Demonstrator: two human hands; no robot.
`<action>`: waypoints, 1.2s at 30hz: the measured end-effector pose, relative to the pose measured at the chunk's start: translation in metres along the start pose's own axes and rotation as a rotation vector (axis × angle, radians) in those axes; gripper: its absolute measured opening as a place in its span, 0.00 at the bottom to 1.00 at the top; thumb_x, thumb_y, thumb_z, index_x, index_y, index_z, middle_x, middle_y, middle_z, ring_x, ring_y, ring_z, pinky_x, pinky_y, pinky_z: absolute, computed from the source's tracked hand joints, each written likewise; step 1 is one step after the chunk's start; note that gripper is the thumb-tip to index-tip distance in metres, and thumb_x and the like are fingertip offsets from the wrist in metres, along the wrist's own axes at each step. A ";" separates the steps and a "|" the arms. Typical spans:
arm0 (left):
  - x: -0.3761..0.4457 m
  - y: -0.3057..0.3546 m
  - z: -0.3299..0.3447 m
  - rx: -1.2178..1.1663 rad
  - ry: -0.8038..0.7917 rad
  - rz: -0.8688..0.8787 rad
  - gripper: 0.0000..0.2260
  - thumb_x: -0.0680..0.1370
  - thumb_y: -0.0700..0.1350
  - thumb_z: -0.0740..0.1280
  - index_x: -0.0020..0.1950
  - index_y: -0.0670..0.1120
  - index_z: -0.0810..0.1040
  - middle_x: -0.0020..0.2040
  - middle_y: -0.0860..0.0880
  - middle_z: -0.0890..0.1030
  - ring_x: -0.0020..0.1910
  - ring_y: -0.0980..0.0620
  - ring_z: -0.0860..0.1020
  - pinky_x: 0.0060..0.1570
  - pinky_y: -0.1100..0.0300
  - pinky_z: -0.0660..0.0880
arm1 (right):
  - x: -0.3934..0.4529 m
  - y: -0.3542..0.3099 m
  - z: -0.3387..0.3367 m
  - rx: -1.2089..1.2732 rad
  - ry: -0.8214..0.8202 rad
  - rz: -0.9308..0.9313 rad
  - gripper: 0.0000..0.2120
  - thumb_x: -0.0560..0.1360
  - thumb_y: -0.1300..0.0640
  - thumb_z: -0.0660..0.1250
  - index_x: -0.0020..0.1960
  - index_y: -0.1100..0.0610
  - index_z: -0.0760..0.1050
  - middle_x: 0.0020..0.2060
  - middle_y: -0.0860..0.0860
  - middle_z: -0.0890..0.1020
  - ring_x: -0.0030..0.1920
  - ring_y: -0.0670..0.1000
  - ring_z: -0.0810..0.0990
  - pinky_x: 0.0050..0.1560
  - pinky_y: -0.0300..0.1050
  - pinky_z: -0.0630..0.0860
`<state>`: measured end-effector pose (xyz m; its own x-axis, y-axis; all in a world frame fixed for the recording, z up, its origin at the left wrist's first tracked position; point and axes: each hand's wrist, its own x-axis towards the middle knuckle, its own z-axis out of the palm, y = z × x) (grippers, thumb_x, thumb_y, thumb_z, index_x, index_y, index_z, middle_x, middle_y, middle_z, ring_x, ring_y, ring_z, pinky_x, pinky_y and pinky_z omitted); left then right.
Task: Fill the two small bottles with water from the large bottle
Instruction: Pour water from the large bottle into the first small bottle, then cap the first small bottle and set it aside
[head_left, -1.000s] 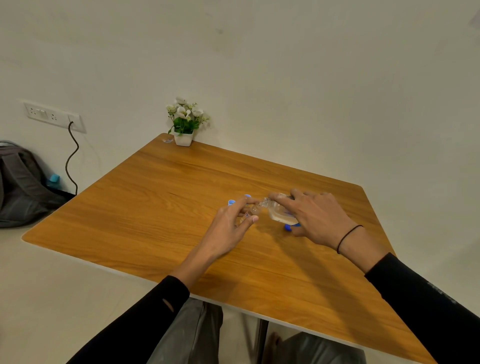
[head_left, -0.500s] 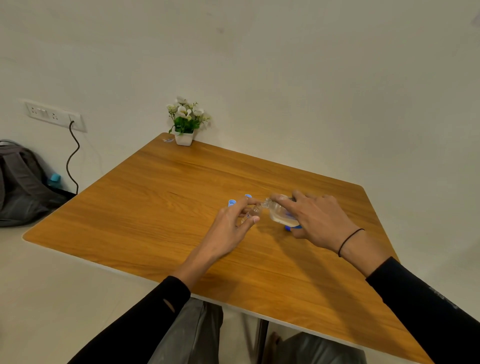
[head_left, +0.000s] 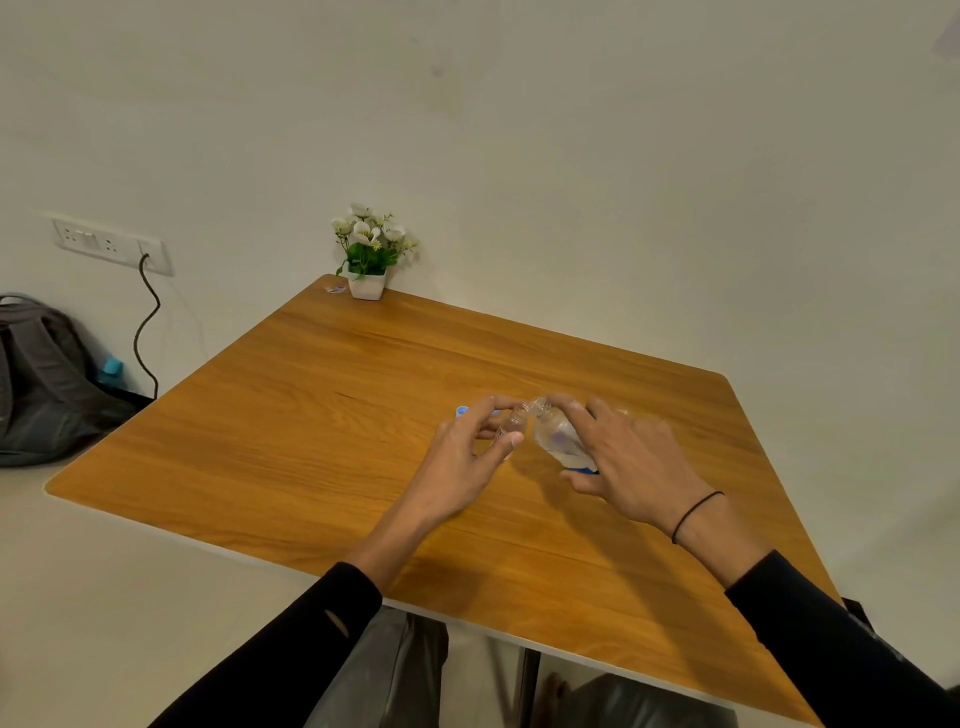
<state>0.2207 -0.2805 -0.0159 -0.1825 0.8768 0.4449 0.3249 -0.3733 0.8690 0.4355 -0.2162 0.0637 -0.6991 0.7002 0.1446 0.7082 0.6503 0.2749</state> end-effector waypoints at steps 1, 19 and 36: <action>0.000 0.000 0.000 -0.016 -0.008 -0.003 0.16 0.84 0.49 0.72 0.69 0.64 0.79 0.56 0.61 0.88 0.57 0.57 0.87 0.53 0.55 0.86 | -0.001 -0.001 0.001 0.027 0.011 0.011 0.43 0.76 0.33 0.69 0.80 0.39 0.46 0.59 0.47 0.77 0.44 0.53 0.81 0.33 0.45 0.68; 0.010 0.006 -0.019 -0.071 0.067 -0.098 0.17 0.84 0.46 0.73 0.73 0.50 0.78 0.56 0.51 0.88 0.56 0.53 0.87 0.47 0.56 0.87 | 0.001 -0.026 0.062 0.875 0.200 0.319 0.49 0.63 0.36 0.82 0.72 0.34 0.54 0.67 0.42 0.72 0.65 0.52 0.74 0.60 0.54 0.78; 0.001 -0.012 -0.055 -0.081 0.134 -0.189 0.16 0.83 0.41 0.73 0.71 0.48 0.79 0.60 0.48 0.87 0.60 0.49 0.86 0.49 0.54 0.88 | -0.029 -0.073 0.050 0.780 0.827 0.462 0.29 0.77 0.39 0.68 0.70 0.57 0.67 0.62 0.54 0.73 0.58 0.56 0.75 0.52 0.62 0.78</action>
<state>0.1658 -0.2914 -0.0143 -0.3566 0.8871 0.2933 0.1992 -0.2345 0.9515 0.4091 -0.2697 -0.0080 -0.0177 0.6983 0.7156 0.5766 0.5918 -0.5633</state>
